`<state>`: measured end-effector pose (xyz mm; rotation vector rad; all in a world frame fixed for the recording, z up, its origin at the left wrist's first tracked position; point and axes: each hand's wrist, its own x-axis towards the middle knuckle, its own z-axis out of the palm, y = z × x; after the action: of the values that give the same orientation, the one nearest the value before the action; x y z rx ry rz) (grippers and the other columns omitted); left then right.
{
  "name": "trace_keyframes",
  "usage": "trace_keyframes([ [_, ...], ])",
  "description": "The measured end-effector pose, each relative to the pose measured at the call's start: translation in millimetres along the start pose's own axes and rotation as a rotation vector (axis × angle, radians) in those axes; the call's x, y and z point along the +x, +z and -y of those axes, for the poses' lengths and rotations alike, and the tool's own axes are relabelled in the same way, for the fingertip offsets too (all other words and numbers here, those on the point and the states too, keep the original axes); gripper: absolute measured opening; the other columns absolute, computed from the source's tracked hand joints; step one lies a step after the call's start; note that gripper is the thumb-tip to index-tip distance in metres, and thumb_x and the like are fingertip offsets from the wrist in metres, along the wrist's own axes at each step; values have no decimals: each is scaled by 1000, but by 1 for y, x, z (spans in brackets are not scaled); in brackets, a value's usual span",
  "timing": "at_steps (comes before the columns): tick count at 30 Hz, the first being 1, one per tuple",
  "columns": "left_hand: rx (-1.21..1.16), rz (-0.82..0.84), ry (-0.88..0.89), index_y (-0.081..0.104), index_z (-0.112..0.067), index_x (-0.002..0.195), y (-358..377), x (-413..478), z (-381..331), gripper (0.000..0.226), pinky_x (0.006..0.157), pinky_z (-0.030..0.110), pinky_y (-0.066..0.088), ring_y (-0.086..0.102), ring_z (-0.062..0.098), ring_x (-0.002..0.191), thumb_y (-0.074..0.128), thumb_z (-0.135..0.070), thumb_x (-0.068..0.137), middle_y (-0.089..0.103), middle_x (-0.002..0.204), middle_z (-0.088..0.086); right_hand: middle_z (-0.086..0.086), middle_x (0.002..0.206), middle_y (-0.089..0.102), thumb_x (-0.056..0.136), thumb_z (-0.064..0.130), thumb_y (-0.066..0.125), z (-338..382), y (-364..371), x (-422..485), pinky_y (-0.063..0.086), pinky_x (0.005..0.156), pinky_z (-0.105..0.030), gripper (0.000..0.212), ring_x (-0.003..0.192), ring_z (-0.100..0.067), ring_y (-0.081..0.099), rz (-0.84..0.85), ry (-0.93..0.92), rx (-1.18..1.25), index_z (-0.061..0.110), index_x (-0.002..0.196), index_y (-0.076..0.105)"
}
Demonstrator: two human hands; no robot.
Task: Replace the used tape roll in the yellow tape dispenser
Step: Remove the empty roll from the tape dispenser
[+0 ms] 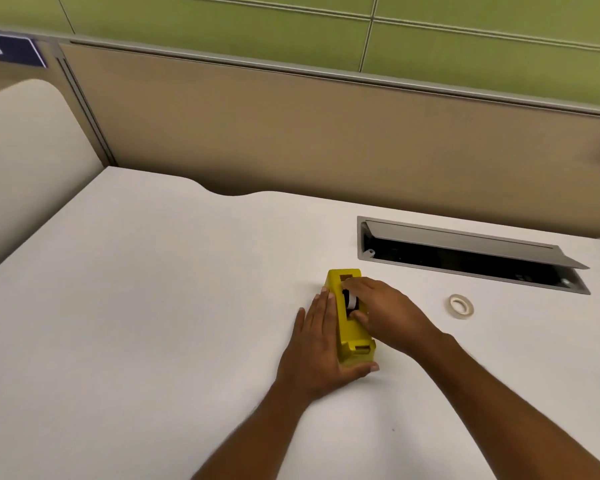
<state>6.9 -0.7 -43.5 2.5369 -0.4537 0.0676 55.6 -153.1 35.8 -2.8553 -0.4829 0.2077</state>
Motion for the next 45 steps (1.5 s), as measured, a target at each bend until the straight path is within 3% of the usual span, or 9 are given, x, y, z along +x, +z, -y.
trace_keyframes([
  [10, 6, -26, -14, -12, -28, 150, 10, 3, 3, 112, 121, 40, 3, 0, 13, 149, 30, -92, 69, -12, 158, -10, -2, 139, 52, 93, 35, 49, 4, -3, 3, 45, 93, -38, 45, 120, -24, 51, -58, 25, -19, 25, 137, 42],
  [15, 10, -28, -24, -13, -27, 150, 11, 1, 3, 114, 121, 39, 3, -1, 11, 148, 31, -93, 68, -14, 158, -10, -4, 131, 56, 92, 32, 54, 5, -5, 6, 44, 88, -32, 43, 115, -22, 50, -73, 31, 32, 25, 133, 47],
  [21, -15, -20, -30, -13, -28, 150, 10, 2, 2, 115, 121, 37, 0, -1, 10, 148, 33, -93, 67, -13, 159, -11, -7, 139, 51, 93, 30, 54, 9, -5, 7, 41, 98, -33, 43, 122, -26, 49, -31, 58, 92, 22, 134, 47],
  [29, -20, 2, -31, -15, -27, 150, 7, 2, 0, 117, 121, 38, -1, -3, 10, 148, 32, -93, 66, -17, 158, -12, -8, 139, 50, 96, 27, 49, 13, -13, 6, 40, 99, -33, 41, 122, -27, 49, 22, 56, 92, 18, 135, 44],
  [39, -36, -10, -30, -11, -23, 151, 1, 1, -3, 118, 122, 39, 5, -4, 7, 148, 34, -93, 67, -12, 160, -8, -3, 137, 54, 92, 23, 57, 7, -24, -6, 39, 99, -32, 41, 125, -23, 48, -136, 36, 178, 19, 132, 49],
  [43, -161, -77, -39, -15, -35, 147, -10, -2, -6, 104, 118, 27, 9, -3, 3, 145, 34, -88, 72, -9, 161, -7, -3, 133, 57, 91, 19, 60, -2, -31, -22, 39, 100, -31, 40, 123, -22, 49, -173, 45, 186, 17, 130, 51],
  [45, -262, -198, -82, -1, -34, 147, -19, -2, -14, 87, 114, 20, 13, 5, 2, 143, 33, -78, 81, 3, 161, -5, -3, 130, 60, 90, 17, 61, -9, -36, -32, 39, 98, -30, 39, 121, -22, 50, -189, 52, 200, 16, 128, 53],
])
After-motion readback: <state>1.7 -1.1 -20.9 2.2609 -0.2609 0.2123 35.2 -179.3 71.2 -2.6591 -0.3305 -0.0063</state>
